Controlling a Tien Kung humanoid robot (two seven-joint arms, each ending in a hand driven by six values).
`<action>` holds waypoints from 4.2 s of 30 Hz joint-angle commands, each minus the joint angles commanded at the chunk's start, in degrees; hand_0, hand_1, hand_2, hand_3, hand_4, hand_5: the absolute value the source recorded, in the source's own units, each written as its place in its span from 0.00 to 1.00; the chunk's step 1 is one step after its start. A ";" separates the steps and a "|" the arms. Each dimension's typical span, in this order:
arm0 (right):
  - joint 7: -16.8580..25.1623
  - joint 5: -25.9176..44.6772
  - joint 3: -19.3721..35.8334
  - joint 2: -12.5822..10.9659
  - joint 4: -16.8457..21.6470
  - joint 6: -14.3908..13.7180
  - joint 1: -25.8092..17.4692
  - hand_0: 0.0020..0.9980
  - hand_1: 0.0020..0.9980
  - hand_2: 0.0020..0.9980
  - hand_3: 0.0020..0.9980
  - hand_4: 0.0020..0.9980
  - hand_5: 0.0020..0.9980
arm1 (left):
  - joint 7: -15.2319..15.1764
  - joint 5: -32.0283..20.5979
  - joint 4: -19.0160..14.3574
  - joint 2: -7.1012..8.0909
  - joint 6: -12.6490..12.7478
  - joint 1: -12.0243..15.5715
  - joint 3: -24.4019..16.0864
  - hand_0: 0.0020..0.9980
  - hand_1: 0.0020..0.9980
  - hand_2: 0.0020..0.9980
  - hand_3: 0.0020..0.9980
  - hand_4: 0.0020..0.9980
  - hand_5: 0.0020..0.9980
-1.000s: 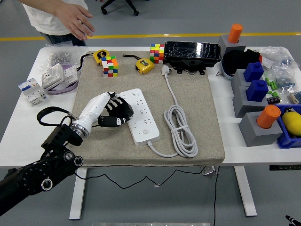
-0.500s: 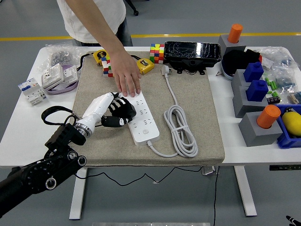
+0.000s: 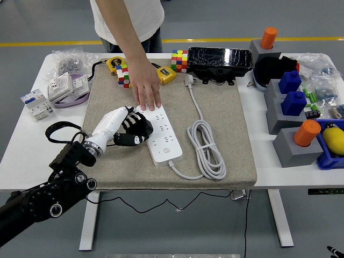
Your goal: Put the plug near the board,insert it into the board,press the button,pull the plug out
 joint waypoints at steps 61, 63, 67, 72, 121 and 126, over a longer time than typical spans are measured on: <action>-0.13 0.30 -1.58 -0.31 0.14 0.16 0.29 0.57 0.63 0.61 0.54 0.89 0.41 | 14.96 -0.62 -27.19 8.30 -25.33 3.92 0.15 0.11 0.03 0.09 0.89 0.77 0.11; -0.14 0.35 -1.71 -0.31 0.15 0.17 0.30 0.57 0.63 0.61 0.54 0.89 0.41 | 15.74 -0.31 -27.06 8.25 -26.22 3.87 0.35 0.11 0.03 0.09 0.89 0.77 0.11; -0.15 0.39 -1.91 -0.37 0.13 0.18 0.26 0.57 0.63 0.61 0.54 0.88 0.41 | 16.71 -0.23 -26.26 7.98 -26.94 3.47 1.13 0.11 0.02 0.09 0.81 0.75 0.08; -0.14 0.38 -1.77 -0.40 0.14 0.15 0.19 0.57 0.63 0.61 0.54 0.88 0.41 | 16.94 -0.18 -25.05 7.33 -27.02 2.93 1.68 0.11 0.02 0.09 0.81 0.75 0.08; -0.20 0.13 -0.40 -0.12 0.20 0.14 -0.25 0.57 0.63 0.61 0.54 0.89 0.41 | 16.42 0.32 -21.27 5.33 -24.89 2.46 1.02 0.11 0.02 0.09 0.76 0.71 0.04; -0.19 0.14 -0.42 -0.05 0.26 0.15 -0.26 0.57 0.63 0.61 0.54 0.89 0.41 | 13.40 -2.64 -21.99 5.38 -22.55 2.86 0.03 0.11 0.02 0.09 0.76 0.71 0.04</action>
